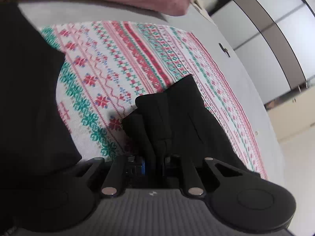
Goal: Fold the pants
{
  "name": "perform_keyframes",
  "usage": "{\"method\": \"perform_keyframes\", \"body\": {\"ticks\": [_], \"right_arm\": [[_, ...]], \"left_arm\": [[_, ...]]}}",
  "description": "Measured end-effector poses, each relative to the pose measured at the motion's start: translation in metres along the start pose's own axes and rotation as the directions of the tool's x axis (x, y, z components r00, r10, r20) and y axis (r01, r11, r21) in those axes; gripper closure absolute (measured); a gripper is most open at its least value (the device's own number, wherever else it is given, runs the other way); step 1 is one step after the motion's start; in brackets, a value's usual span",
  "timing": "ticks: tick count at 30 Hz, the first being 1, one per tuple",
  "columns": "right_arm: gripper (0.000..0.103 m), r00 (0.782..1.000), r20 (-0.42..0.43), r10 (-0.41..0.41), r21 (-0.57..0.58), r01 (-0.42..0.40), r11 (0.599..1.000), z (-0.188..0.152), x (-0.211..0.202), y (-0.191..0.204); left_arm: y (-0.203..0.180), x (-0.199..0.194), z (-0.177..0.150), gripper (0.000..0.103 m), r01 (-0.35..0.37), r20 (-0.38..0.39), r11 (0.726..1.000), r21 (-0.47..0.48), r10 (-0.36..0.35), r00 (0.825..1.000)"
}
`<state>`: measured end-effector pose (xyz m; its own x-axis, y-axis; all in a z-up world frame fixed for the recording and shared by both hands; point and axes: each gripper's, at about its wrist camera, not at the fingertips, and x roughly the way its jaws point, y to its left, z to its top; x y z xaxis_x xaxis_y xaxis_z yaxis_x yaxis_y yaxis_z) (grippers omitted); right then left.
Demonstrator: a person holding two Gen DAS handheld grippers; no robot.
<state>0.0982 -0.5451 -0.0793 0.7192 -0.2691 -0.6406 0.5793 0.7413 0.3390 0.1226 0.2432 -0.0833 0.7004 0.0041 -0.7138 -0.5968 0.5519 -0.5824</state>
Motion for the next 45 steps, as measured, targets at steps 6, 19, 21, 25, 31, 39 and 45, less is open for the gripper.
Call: {"method": "perform_keyframes", "body": {"ticks": [6, 19, 21, 25, 31, 39, 45], "right_arm": [[0.100, 0.995, 0.033, -0.094, -0.131, 0.098, 0.987, -0.004, -0.005, 0.027], [0.037, 0.920, 0.170, -0.354, -0.153, 0.379, 0.913, -0.004, -0.022, 0.034], [0.037, 0.940, 0.195, -0.281, -0.232, 0.323, 0.917, -0.010, -0.032, 0.065], [0.037, 0.986, 0.168, -0.007, -0.492, 0.090, 0.866, -0.043, -0.050, 0.160], [0.030, 0.929, -0.172, 0.327, -0.660, -0.355, 0.662, -0.114, -0.047, 0.311], [0.031, 0.859, -0.337, 0.385, -0.814, -0.472, 0.339, -0.208, -0.031, 0.475], [0.048, 0.867, -0.373, 0.330, -0.842, -0.466, 0.274, -0.226, 0.000, 0.508]], "left_arm": [[-0.004, -0.006, 0.001, 0.065, -0.037, 0.004, 0.999, 0.019, 0.037, 0.999], [-0.009, -0.043, 0.024, 0.015, -0.148, 0.094, 0.989, 0.022, 0.145, 0.985], [-0.012, -0.048, 0.026, 0.017, -0.141, 0.118, 0.989, 0.041, 0.135, 0.984], [-0.027, -0.040, 0.018, 0.034, -0.074, 0.073, 0.991, 0.111, 0.066, 0.995], [-0.029, -0.023, 0.008, 0.063, -0.100, 0.017, 0.983, 0.152, 0.099, 0.995], [-0.023, -0.010, -0.006, 0.077, -0.101, -0.117, 0.988, 0.119, 0.115, 0.986], [-0.029, -0.001, -0.010, 0.077, -0.092, -0.142, 0.986, 0.136, 0.112, 0.984]]}}
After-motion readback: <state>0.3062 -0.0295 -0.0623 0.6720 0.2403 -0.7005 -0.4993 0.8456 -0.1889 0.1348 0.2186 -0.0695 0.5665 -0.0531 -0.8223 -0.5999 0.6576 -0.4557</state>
